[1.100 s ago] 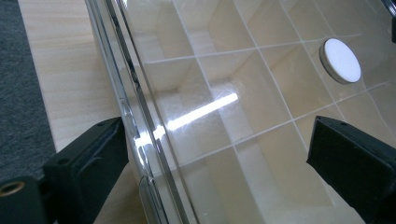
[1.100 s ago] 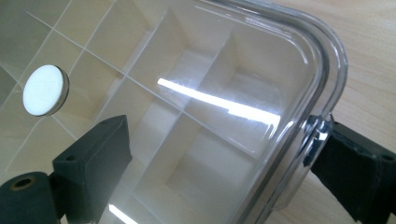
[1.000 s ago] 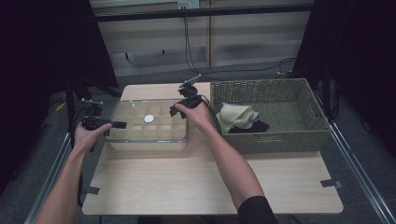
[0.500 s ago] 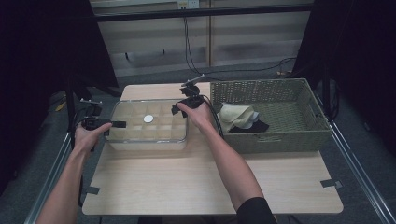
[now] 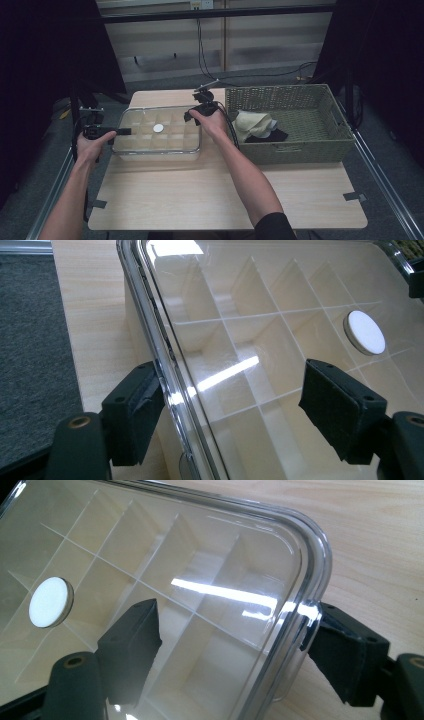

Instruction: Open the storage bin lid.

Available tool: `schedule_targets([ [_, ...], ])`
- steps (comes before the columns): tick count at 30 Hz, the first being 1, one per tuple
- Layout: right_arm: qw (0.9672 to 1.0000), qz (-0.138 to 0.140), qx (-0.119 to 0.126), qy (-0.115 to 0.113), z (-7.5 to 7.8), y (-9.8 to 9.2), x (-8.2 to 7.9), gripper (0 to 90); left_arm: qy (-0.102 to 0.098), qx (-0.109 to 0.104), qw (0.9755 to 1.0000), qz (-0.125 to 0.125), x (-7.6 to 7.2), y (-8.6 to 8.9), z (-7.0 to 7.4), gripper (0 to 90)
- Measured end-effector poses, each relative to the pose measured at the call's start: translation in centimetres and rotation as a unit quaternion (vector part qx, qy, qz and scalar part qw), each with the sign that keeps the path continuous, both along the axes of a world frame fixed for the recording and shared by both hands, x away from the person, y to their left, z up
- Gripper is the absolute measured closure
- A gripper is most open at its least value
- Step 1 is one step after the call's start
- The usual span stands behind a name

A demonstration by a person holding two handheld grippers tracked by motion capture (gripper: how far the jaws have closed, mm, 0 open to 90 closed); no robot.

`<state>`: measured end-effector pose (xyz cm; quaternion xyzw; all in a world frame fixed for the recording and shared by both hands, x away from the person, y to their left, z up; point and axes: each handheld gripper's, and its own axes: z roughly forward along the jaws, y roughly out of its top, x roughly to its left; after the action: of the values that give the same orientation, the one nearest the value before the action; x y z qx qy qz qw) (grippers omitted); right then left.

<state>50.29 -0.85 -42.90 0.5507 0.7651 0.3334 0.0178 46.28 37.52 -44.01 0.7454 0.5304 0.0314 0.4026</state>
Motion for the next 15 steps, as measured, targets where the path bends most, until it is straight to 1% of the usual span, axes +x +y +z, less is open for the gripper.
schedule_targets([
  [1, 1.0000, -0.001, 0.000, 0.000, 0.04, 0.03, -0.04, 23.2, 0.001, -0.003, 1.0000, 0.003, -0.05, -0.02, -0.01, 25.4],
  [2, 1.0000, -0.001, -0.001, -0.001, 0.10, 0.05, -0.08, 23.2, 0.001, -0.002, 1.0000, 0.001, -0.04, 0.06, -0.01, 25.4],
  [3, 1.0000, -0.004, -0.002, 0.000, 0.21, 0.10, -0.15, 23.1, 0.002, -0.008, 0.9999, 0.006, -0.08, 0.01, -0.03, 25.4],
  [6, 1.0000, 0.000, -0.002, -0.007, 0.48, 0.07, -0.27, 23.4, 0.002, -0.010, 0.9999, 0.005, -0.09, 0.10, -0.06, 25.2],
  [8, 0.9999, 0.000, 0.001, -0.010, 0.62, 0.04, -0.34, 23.8, -0.001, -0.007, 1.0000, 0.005, -0.13, 0.09, 0.02, 24.9],
  [9, 0.9999, -0.001, 0.002, -0.013, 0.66, 0.02, -0.37, 23.9, -0.007, 0.001, 1.0000, 0.005, -0.19, 0.10, 0.14, 24.7],
  [10, 0.9999, -0.001, 0.002, -0.013, 0.66, 0.02, -0.37, 23.9, -0.007, 0.001, 1.0000, 0.005, -0.19, 0.10, 0.14, 25.0],
  [11, 0.9998, -0.005, 0.004, -0.016, 0.83, 0.07, -0.48, 24.3, -0.011, 0.008, 0.9999, 0.006, -0.28, -0.10, 0.41, 24.8],
  [12, 0.9998, -0.003, 0.003, -0.019, 0.89, 0.06, -0.51, 25.7, -0.012, 0.008, 0.9999, 0.004, -0.33, -0.09, 0.54, 24.6],
  [13, 0.9998, -0.003, 0.007, -0.017, 0.95, 0.10, -0.52, 27.6, -0.014, 0.004, 0.9999, 0.007, -0.41, -0.07, 0.63, 24.5],
  [14, 0.9998, -0.003, 0.007, -0.017, 0.95, 0.10, -0.52, 27.6, -0.014, 0.004, 0.9999, 0.007, -0.41, -0.07, 0.63, 25.3],
  [15, 0.9997, -0.001, 0.013, -0.022, 1.03, 0.11, -0.57, 28.2, -0.015, 0.004, 0.9999, 0.003, -0.46, 0.11, 0.69, 25.9],
])
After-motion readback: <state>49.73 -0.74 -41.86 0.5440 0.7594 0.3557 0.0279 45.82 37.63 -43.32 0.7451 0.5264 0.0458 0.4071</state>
